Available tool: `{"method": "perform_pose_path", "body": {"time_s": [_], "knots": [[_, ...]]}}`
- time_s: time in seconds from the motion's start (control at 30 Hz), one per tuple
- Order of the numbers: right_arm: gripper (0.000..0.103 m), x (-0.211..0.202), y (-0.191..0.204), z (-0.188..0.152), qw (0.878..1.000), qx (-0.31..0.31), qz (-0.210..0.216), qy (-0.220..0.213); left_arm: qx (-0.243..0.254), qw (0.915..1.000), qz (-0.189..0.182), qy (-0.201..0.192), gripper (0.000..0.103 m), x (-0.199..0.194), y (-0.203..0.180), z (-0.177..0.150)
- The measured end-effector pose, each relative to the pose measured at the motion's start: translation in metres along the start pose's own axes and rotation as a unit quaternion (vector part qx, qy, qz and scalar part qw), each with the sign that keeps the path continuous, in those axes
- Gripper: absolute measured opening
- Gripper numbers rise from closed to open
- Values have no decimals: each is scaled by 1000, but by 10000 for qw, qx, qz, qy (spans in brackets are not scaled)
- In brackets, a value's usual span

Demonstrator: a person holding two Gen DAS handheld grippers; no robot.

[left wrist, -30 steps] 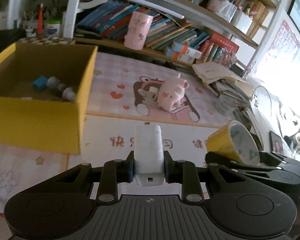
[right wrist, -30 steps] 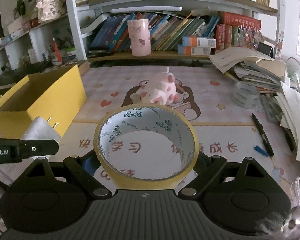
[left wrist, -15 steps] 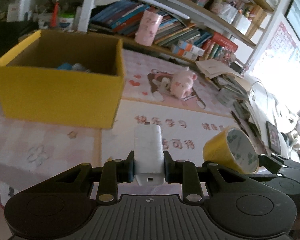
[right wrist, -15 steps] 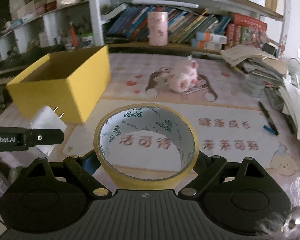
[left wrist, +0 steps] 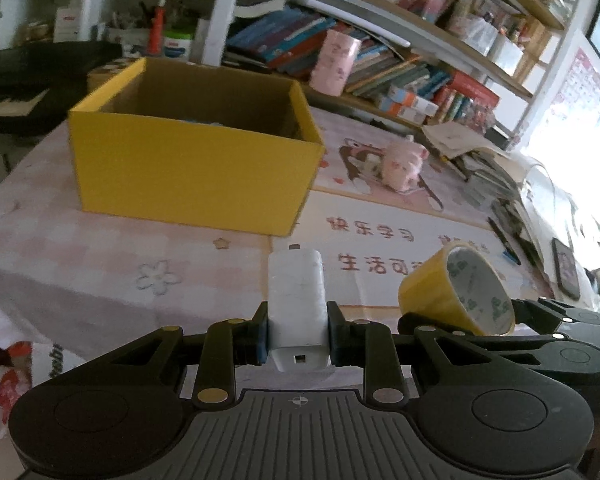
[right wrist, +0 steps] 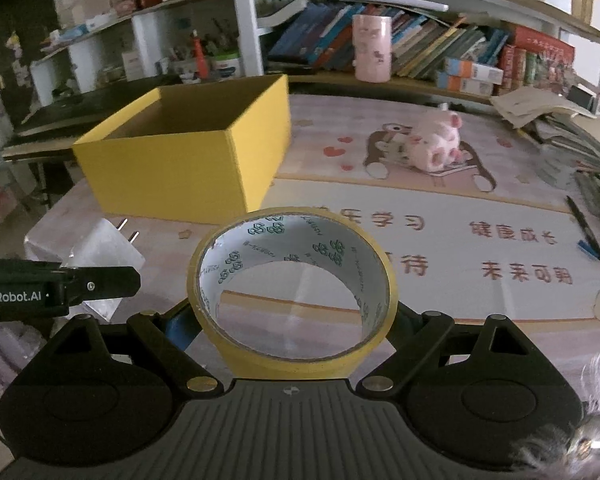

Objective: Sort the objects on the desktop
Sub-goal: 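Lift the white charger and yellow tape roll and carry them to the yellow box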

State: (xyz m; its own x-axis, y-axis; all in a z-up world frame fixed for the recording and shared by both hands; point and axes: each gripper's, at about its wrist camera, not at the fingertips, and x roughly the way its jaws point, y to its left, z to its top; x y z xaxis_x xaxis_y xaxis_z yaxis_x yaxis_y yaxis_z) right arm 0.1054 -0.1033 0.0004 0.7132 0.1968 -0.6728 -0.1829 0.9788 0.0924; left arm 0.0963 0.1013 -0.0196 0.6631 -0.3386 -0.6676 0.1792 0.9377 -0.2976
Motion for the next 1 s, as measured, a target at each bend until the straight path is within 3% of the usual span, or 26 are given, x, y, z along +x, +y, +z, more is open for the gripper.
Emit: {"method": "perform_pose_path", "body": {"time_s": [0.33,1.0], "knots": [[89,5,29,2,9990,-278,336,19,-231,9992,288,-156,26,-18,22,-6],[89,16,54,7,9964,-543,648,93,-325,9983,469,-157,26,-25,39,-5]]}}
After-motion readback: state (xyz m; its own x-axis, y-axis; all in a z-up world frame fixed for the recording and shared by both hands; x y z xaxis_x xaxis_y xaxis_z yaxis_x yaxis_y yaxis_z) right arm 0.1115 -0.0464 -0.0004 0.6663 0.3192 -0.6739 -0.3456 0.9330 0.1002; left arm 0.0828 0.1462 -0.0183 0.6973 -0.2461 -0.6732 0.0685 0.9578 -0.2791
